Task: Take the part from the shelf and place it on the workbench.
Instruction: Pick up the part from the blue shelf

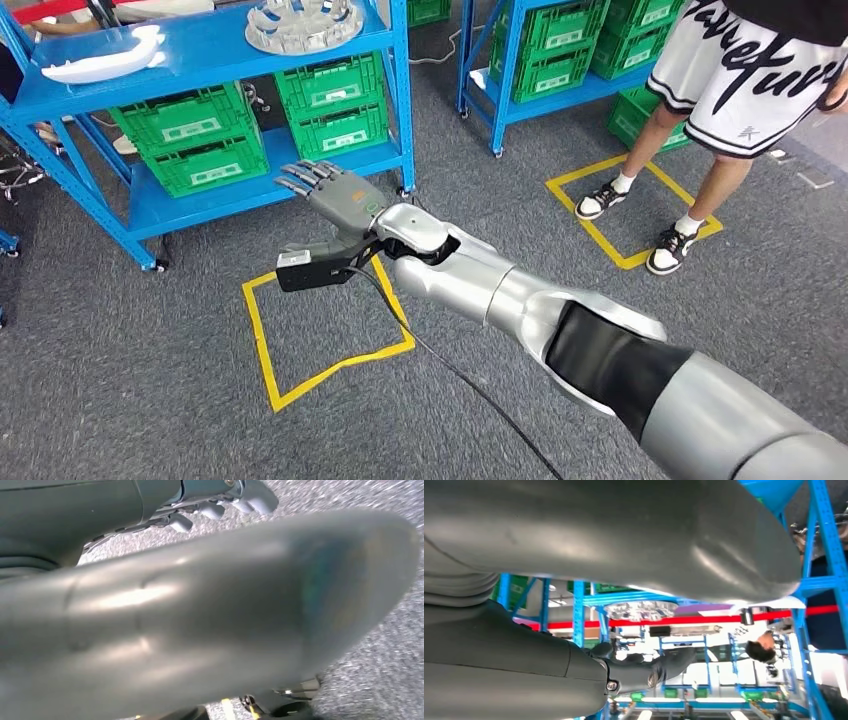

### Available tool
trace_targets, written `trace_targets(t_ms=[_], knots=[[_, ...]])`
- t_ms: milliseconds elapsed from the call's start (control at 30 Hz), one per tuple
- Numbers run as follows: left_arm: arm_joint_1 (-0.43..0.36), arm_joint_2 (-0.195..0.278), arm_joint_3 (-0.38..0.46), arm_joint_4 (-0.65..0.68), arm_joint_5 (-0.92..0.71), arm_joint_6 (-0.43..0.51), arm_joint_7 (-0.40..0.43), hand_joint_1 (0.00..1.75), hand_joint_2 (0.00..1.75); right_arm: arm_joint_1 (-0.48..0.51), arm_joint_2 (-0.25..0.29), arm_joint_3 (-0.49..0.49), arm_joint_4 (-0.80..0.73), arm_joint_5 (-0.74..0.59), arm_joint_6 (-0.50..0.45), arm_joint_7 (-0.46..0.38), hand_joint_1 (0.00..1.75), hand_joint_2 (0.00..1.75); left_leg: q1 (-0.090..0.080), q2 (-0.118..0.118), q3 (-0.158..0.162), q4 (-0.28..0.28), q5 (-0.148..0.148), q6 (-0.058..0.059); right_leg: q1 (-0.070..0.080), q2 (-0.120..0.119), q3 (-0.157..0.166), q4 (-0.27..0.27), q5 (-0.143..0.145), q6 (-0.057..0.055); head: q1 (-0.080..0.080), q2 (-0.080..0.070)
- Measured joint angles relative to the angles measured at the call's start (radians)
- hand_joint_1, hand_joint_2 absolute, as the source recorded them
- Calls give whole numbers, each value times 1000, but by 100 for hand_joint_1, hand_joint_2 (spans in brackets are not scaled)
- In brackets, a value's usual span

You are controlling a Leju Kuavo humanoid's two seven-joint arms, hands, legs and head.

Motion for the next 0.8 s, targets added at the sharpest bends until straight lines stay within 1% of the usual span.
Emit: trace_targets(t_ms=[33, 67, 100, 133, 167, 200, 233, 267, 333, 367, 400, 433, 467, 500, 533, 567, 600, 633, 667, 700, 733, 767, 800], knots=[[3, 0, 0, 1, 0, 0, 1, 0, 0, 0, 0, 10, 1, -1, 0, 0, 0, 0, 3, -1, -57, 63, -2, -4, 0, 1, 13, -1, -11, -1, 0, 0], [8, 0, 0, 2, 0, 0, 2, 0, 0, 1, 0, 18, 2, -2, 1, -1, 0, 0, 6, -1, -102, 98, 13, -7, -1, 3, 28, -2, -24, 0, 0, 0], [13, 0, 0, 3, 1, 0, 2, 0, 0, 2, 0, 25, 4, -4, 1, -2, 0, 0, 9, -1, -132, 97, 49, -9, -3, 6, 44, -2, -37, 1, 0, 0], [17, -1, 0, 3, 1, 0, 2, 0, 0, 2, 0, 31, 6, -7, 0, -3, 0, 0, 10, -1, -142, 59, 105, -10, -5, 8, 62, -2, -51, 4, 0, 0], [20, -1, 0, 4, 2, 0, 2, 0, 0, 2, 1, 36, 8, -11, -1, -4, 0, 0, 11, -1, -141, -4, 168, -10, -7, 9, 82, -2, -66, 9, 0, 0], [23, -1, 0, 6, 2, 0, 1, 0, 0, 2, 1, 41, 11, -15, -2, -5, 0, 0, 10, -3, -131, -56, 214, -9, -8, 10, 97, -3, -79, 15, -3, 0], [24, -2, 1, 8, 2, 0, 0, 0, 0, 2, 2, 47, 14, -17, -5, -5, 0, 0, 8, -4, -115, -103, 236, -5, -8, 12, 107, -6, -90, 22, -8, 0], [23, -3, 1, 10, 2, 0, -1, 0, 0, 2, 4, 52, 17, -19, -8, -4, 0, 0, 6, -6, -103, -130, 234, 3, -7, 13, 113, -10, -97, 29, -12, 0], [20, -4, 2, 10, 2, 1, -3, 0, 0, 1, 6, 61, 21, -20, -11, -4, 0, 0, 4, -9, -83, -154, 203, 24, -4, 14, 117, -11, -93, 42, -13, 0], [20, -4, 3, 10, 2, 1, -3, 0, 0, 1, 6, 64, 22, -21, -12, -4, 0, 0, 6, -10, -75, -161, 195, 35, -5, 13, 111, 3, -86, 48, -9, 0], [21, -4, 4, 10, 2, 1, -3, 0, 0, 1, 6, 66, 23, -21, -14, -4, 0, 0, 8, -12, -63, -169, 189, 43, -5, 11, 94, 38, -75, 52, -6, 0], [21, -5, 6, 9, 2, 1, -3, 0, 0, 0, 6, 68, 24, -21, -15, -4, 0, 0, 9, -13, -48, -178, 183, 50, -5, 9, 63, 87, -70, 54, -4, 0], [22, -5, 7, 9, 2, 2, -3, 0, 0, 1, 6, 70, 25, -21, -16, -4, 0, 0, 10, -14, -33, -186, 175, 54, -4, 6, 20, 147, -74, 56, -1, 0], [22, -6, 7, 9, 2, 1, -4, 0, 0, 3, 6, 73, 28, -22, -17, -4, 0, 0, 10, -14, -18, -192, 166, 57, -3, 5, -26, 206, -90, 57, 0, 0], [23, -7, 8, 9, 2, 1, -4, 0, 0, 7, 5, 76, 30, -24, -19, -3, 0, 0, 10, -15, -2, -196, 156, 59, -2, 5, -70, 249, -115, 57, 1, 0], [25, -8, 8, 10, 2, 1, -4, 0, 0, 11, 3, 80, 32, -26, -22, -3, 0, 0, 10, -16, 15, -198, 144, 59, 0, 5, -107, 270, -137, 57, 2, 0], [27, -8, 8, 10, 2, 1, -3, 0, 0, 14, 0, 83, 34, -28, -26, -2, 0, 0, 10, -18, 35, -199, 130, 59, 0, 5, -130, 264, -148, 55, 2, 0], [28, -8, 9, 10, 2, 1, -3, 0, 0, 16, -3, 85, 35, -30, -30, -2, 0, 0, 10, -19, 56, -199, 114, 58, 1, 5, -142, 230, -135, 53, 3, 0], [29, -9, 9, 10, 2, 1, -3, 0, 0, 18, -7, 88, 35, -31, -34, -2, 0, 0, 10, -20, 77, -200, 97, 57, 2, 3, -143, 175, -93, 49, 3, 0], [31, -10, 10, 11, 2, 1, -3, 0, 0, 21, -12, 90, 37, -31, -37, -2, 0, 0, 9, -20, 95, -200, 80, 54, 3, 0, -142, 107, -15, 44, 2, 0], [32, -11, 12, 12, 2, 1, -4, 0, 0, 23, -16, 92, 40, -32, -39, -1, 0, 0, 8, -22, 109, -201, 64, 49, 7, -4, -139, 55, 49, 40, 0, 0], [31, -12, 13, 13, 2, 1, -5, 0, 0, 25, -20, 95, 42, -33, -39, 0, 0, 0, 8, -22, 119, -204, 51, 43, 11, -5, -136, 21, 99, 36, -2, 0], [31, -12, 15, 13, 2, 1, -7, 0, 0, 25, -23, 96, 43, -35, -40, 1, 0, 0, 7, -22, 129, -206, 44, 35, 14, -5, -133, 4, 121, 31, -4, 0]])
